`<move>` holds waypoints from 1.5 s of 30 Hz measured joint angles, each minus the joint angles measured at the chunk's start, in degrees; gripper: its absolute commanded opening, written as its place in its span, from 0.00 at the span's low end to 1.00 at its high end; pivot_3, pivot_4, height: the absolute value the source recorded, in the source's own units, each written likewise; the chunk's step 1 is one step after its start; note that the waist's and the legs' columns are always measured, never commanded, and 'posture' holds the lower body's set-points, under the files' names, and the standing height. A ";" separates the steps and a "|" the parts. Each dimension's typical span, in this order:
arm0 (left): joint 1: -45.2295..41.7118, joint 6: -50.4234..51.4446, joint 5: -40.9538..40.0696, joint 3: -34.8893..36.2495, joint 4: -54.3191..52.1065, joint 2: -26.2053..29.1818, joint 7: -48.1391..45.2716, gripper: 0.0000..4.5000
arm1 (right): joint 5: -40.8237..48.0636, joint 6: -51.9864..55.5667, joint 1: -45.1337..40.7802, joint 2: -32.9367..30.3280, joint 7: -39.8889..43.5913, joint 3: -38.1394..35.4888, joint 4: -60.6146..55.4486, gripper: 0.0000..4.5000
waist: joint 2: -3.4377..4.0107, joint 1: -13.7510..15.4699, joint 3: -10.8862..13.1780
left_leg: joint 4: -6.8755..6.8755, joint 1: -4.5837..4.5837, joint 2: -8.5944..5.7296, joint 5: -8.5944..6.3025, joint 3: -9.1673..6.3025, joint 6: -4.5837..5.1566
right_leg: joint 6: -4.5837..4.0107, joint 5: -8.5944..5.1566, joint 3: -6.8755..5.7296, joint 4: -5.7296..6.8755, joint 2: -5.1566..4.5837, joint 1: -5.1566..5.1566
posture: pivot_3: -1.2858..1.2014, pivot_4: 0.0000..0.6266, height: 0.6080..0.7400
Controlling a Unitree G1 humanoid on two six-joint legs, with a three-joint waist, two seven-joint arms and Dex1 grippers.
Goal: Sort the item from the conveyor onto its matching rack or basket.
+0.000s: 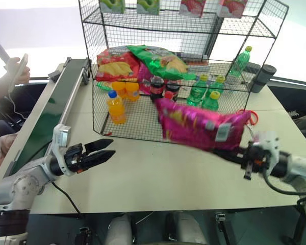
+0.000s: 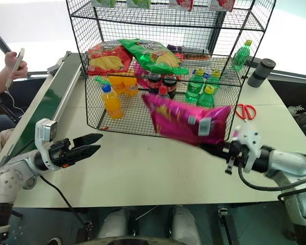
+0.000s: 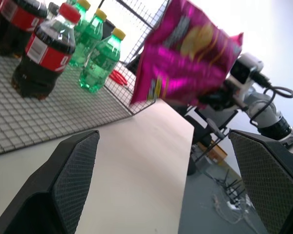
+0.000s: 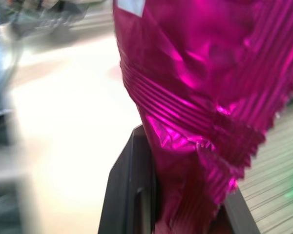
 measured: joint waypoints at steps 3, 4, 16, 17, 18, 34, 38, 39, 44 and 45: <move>-1.45 -0.73 1.33 -1.71 0.25 -2.26 -0.64 1.00 | -5.00 -5.83 -2.05 0.26 -4.15 -1.52 -3.65 0.02 | -0.01 0.25 -0.01 | -0.01 -0.02 0.00 0.00 -0.02 -0.01 | 0.00 0.00 -0.01 0.01 0.01 0.00 | 0.52 0.24 0.90; -2.30 -1.04 1.65 -2.20 0.40 -2.82 -0.67 1.00 | -6.07 -7.04 -2.71 0.40 -5.18 -1.81 -4.05 0.02 | -0.03 0.33 -0.01 | -0.01 -0.03 -0.01 0.01 -0.02 -0.01 | 0.01 0.00 -0.02 0.00 0.01 0.00 | 0.52 0.24 0.90; -6.99 -6.56 8.72 -5.98 0.97 -5.54 -1.48 1.00 | -19.94 -16.75 -14.40 0.38 -19.85 -2.77 7.30 0.02 | 0.03 -0.12 0.02 | -0.01 0.02 0.00 0.09 0.00 -0.13 | 0.01 0.01 -0.01 0.06 0.05 0.01 | 0.52 0.24 0.90; -6.98 -7.54 9.61 -6.25 0.86 -5.59 -1.49 1.00 | -22.82 -18.58 -15.55 0.12 -21.49 -2.43 8.93 0.02 | 0.03 -0.15 0.02 | -0.02 0.01 0.00 0.19 0.01 -0.32 | 0.01 0.00 -0.02 0.04 0.05 0.01 | 0.52 0.24 0.90; -6.98 -8.06 10.14 -6.63 0.64 -5.75 -1.48 1.00 | -26.11 -20.71 -16.02 -0.98 -22.89 -1.60 10.98 0.02 | 0.04 -0.17 0.02 | -0.01 0.01 -0.01 0.20 0.03 -0.34 | 0.02 0.00 -0.01 0.03 0.04 0.02 | 0.52 0.24 0.90; -5.70 -18.12 16.10 -7.31 -4.14 -10.74 4.95 1.00 | -60.49 -25.73 -29.11 -5.29 -41.93 15.70 32.12 0.02 | 0.11 -1.62 0.06 | 0.01 0.07 0.01 0.33 0.10 -0.54 | 0.04 0.01 0.06 0.12 0.04 0.01 | 0.52 0.24 0.90; -5.76 -19.38 16.65 -7.27 -4.41 -12.00 7.22 1.00 | -64.67 -24.47 -33.36 -3.90 -45.74 19.79 35.37 0.02 | 0.12 -1.41 0.06 | 0.01 0.03 0.01 0.33 0.09 -0.55 | 0.04 0.01 0.06 0.10 0.04 0.01 | 0.52 0.24 0.90; -5.97 -20.14 17.06 -7.22 -4.41 -12.68 8.05 1.00 | -64.71 -24.31 -34.81 -3.32 -45.94 20.31 36.84 0.02 | 0.12 -1.35 0.06 | 0.01 0.02 0.00 0.33 0.10 -0.55 | 0.04 0.01 0.06 0.09 0.03 0.01 | 0.52 0.24 0.90; -7.63 -23.75 19.23 -7.38 -4.81 -15.67 11.98 1.00 | -64.48 -24.26 -38.60 -2.22 -46.26 22.17 41.01 0.02 | 0.12 -1.21 0.06 | 0.00 0.01 0.00 0.33 0.10 -0.55 | 0.05 0.01 0.04 0.07 0.04 0.02 | 0.52 0.24 0.90; -7.79 -24.46 19.78 -7.41 -4.91 -16.36 12.66 1.00 | -64.46 -24.52 -38.67 -2.22 -46.31 22.35 41.68 0.02 | 0.12 -1.20 0.06 | -0.01 0.01 0.00 0.33 0.11 -0.55 | 0.05 0.01 0.04 0.07 0.04 0.01 | 0.52 0.24 0.90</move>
